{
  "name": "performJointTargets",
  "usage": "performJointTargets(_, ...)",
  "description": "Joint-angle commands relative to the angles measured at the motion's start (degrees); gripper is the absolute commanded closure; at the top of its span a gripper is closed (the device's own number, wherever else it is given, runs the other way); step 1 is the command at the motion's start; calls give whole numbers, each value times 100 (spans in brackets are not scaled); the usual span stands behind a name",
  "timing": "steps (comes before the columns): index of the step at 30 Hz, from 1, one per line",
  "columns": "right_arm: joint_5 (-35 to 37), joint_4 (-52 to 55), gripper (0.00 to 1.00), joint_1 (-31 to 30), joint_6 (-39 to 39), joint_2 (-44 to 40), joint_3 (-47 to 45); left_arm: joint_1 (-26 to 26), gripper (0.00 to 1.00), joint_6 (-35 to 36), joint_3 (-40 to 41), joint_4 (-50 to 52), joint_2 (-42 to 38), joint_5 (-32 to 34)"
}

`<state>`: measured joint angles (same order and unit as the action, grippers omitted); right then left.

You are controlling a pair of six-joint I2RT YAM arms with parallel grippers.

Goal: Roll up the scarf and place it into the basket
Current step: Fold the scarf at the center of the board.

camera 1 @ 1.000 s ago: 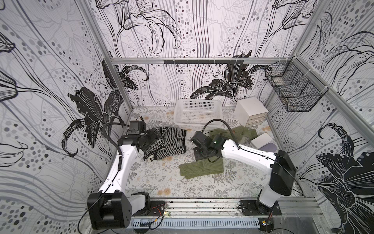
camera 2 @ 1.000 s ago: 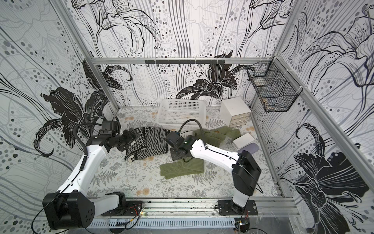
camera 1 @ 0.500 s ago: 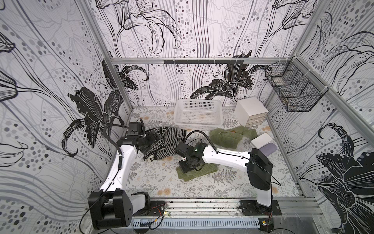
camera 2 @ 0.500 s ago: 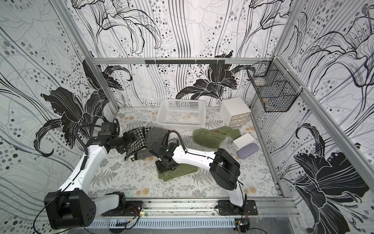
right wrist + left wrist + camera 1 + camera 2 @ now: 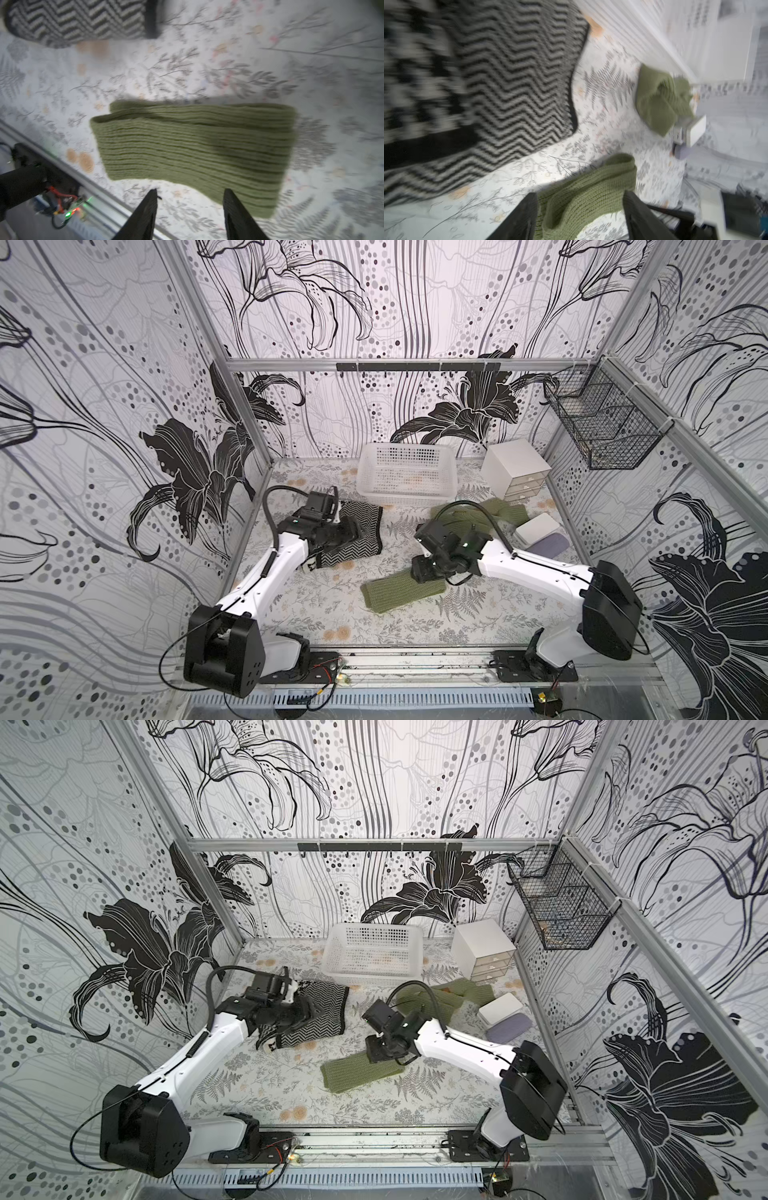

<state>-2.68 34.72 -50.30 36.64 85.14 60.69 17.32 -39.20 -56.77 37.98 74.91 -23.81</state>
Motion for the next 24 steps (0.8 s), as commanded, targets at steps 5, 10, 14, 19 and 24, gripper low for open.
performJointTargets(5, 79, -921, 95, 416, -147, -531, -1012, 1238, 100, -859, 65, -918, 407, 118)
performJointTargets(10, -342, -1615, 100, 425, -287, -275, -1120, 1620, 100, -1248, 541, -1305, 349, 138)
performJointTargets(14, -499, -1995, 100, 594, -296, 229, -1187, 1665, 100, -1481, 1136, -1630, 414, 246)
performJointTargets(19, -410, -2179, 100, 786, -269, 704, -1317, 1489, 100, -1527, 1728, -1909, 696, 424)
performJointTargets(24, -470, -2216, 100, 882, -353, 982, -1270, 1261, 100, -1415, 2053, -2152, 977, 457)
